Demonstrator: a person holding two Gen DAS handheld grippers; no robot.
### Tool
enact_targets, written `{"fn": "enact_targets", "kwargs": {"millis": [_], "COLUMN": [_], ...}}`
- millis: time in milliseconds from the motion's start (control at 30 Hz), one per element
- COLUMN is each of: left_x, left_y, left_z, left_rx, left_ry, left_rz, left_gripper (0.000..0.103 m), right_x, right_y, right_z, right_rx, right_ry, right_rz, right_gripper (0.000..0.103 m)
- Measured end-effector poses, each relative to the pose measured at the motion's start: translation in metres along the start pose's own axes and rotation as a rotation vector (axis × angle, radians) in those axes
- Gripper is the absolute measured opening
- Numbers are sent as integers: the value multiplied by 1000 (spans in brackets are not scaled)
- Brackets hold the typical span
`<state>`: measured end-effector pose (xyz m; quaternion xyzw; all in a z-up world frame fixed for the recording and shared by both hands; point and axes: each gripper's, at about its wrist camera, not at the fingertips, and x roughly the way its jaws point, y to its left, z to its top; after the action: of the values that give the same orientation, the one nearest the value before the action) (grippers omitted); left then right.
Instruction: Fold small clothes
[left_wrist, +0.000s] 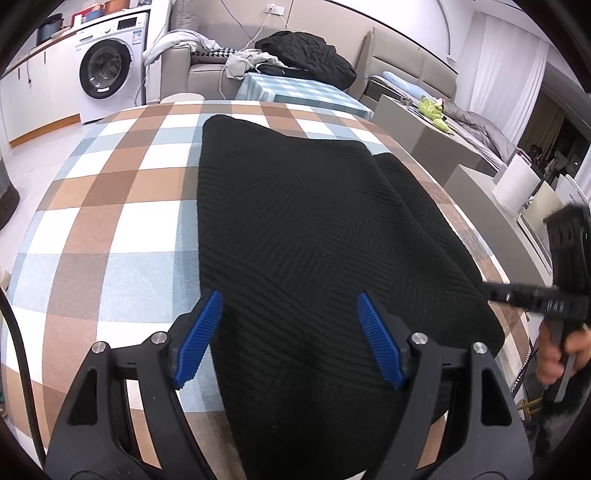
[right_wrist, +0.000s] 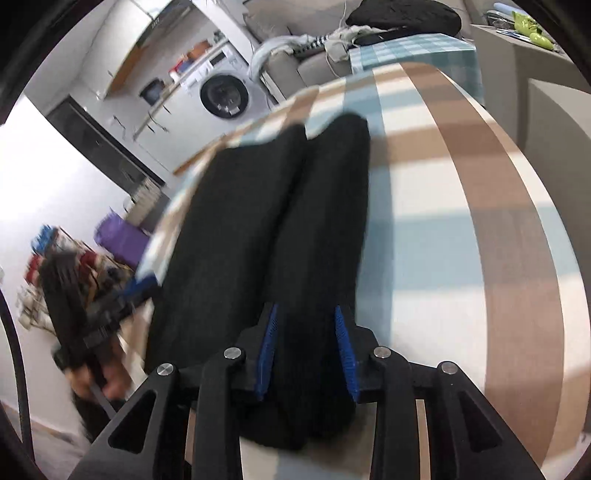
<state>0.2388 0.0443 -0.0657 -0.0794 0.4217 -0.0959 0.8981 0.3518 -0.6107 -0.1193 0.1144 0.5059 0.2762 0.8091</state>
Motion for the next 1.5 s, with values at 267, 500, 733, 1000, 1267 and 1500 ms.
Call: {"fn": "enact_targets", "kwargs": {"millis": [267,500,733,1000,1267,1500], "left_x": [-3,13,3,-12,10,-2], "left_y": [-8,9,20,14,16,23], "left_z": [-6,-22,-25,-17,-27,-41], "left_rx": [27,8,-26,-6,-11,-40], "left_ry": [-4,65,52,7,75,86], "left_rz": [4,53,56,30,48,31], "left_gripper": [74,74,74,74,74,74], "right_x": [2,-13,43,11,38,4], "right_y": [3,3,27,58,25,24], "right_z": [-3,19,51,51,44,2], "right_rx": [-20,1,-21,-140,-67,-64], "right_ry": [6,-81,-2,-121,-33,-10], "right_rz": [-50,-33,90,20,-72,125], "right_gripper": [5,28,37,8,16,40]}}
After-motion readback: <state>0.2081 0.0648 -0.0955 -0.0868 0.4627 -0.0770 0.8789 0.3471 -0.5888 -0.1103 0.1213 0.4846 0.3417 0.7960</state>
